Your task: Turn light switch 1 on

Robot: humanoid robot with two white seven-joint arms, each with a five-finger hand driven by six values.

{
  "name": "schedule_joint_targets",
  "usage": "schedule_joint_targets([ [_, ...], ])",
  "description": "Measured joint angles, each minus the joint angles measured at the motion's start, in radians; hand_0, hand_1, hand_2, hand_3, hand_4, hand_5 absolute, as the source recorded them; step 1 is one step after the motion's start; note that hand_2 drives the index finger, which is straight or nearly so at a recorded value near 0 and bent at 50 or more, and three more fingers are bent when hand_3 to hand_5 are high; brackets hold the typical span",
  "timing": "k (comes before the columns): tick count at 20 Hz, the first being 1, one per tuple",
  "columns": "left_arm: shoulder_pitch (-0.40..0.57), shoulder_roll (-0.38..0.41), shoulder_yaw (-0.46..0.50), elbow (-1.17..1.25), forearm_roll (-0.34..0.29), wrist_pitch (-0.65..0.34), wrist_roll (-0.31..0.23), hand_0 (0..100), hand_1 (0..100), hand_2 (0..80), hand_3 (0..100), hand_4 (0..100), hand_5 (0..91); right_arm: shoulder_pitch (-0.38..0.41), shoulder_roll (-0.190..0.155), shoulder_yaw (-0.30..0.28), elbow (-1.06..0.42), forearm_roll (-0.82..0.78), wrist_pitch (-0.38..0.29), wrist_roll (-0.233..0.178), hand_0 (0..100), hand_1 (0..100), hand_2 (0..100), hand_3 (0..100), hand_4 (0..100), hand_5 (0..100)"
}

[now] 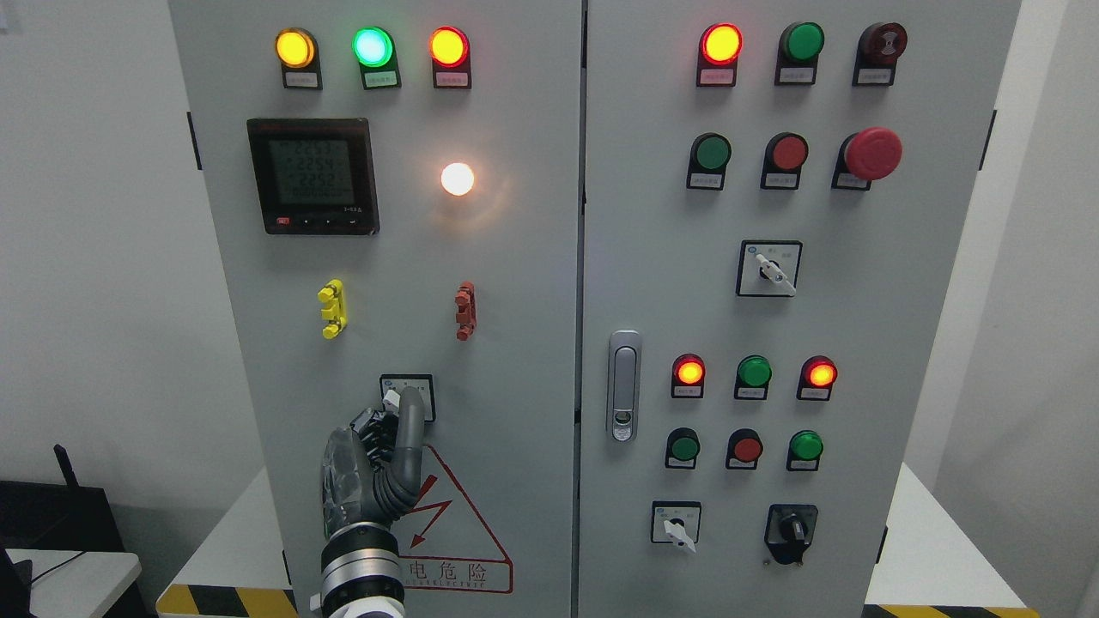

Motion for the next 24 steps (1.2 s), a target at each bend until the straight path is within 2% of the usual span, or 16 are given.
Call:
schedule_joint_targets([
  [14, 0.038, 0.006, 0.001, -0.025, -0.001, -0.029, -0.020, 23, 20, 59.3, 85, 90, 87.6, 0.000, 0.000, 0.000, 0.000, 0.000, 0.000, 0.000, 12, 39, 0, 0, 0, 0],
  [20, 0.087, 0.016, 0.012, -0.047, -0.001, -0.100, -0.068, 18, 22, 59.3, 87, 91, 84.9, 0.000, 0.000, 0.000, 0.000, 0.000, 0.000, 0.000, 12, 39, 0, 0, 0, 0],
  [24, 0.146, 0.037, 0.037, -0.063, -0.002, -0.198, -0.111, 14, 23, 59.0, 86, 88, 60.6, 0.000, 0.000, 0.000, 0.001, 0.000, 0.000, 0.000, 12, 39, 0, 0, 0, 0],
])
